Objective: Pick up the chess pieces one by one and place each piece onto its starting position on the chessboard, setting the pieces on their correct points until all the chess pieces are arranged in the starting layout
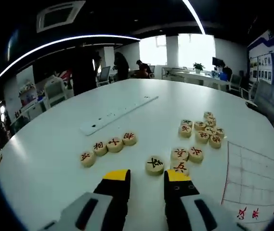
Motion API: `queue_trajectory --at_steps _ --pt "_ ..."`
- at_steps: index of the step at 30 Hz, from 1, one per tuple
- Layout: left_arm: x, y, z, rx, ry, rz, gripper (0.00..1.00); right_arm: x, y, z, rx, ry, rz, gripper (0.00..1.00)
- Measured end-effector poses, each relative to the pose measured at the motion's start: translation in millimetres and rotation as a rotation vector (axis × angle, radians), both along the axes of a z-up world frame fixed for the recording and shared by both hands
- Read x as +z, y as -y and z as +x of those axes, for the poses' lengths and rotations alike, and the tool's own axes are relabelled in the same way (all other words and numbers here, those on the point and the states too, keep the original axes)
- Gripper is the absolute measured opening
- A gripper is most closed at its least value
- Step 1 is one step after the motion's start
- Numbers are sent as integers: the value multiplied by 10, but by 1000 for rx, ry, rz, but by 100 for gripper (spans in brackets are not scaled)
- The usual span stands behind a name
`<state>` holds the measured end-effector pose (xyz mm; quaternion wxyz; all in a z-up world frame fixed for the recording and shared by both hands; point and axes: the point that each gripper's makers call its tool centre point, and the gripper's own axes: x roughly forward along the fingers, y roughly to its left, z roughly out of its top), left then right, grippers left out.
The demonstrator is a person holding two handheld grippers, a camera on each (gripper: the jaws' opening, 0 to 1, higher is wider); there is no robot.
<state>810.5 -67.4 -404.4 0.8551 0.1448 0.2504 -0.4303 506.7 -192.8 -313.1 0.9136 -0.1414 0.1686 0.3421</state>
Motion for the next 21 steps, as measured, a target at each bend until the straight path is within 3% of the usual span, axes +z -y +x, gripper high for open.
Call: queue_trajectory --at_steps 7,8,13,17,21 --pt "-14 103 31 19 -19 -61 24 7 36 13 -8 0 0 64" --pt "-12 115 26 19 -19 -63 20 7 36 13 -8 0 0 64" --pt "6 108 4 13 -15 -48 19 -1 36 18 -7 -3 2 64" --pt "151 20 -71 3 0 -46 19 1 35 18 -6 -2 2 64" --pt "355 -103 -277 -21 26 -50 19 8 18 8 -2 1 1 64"
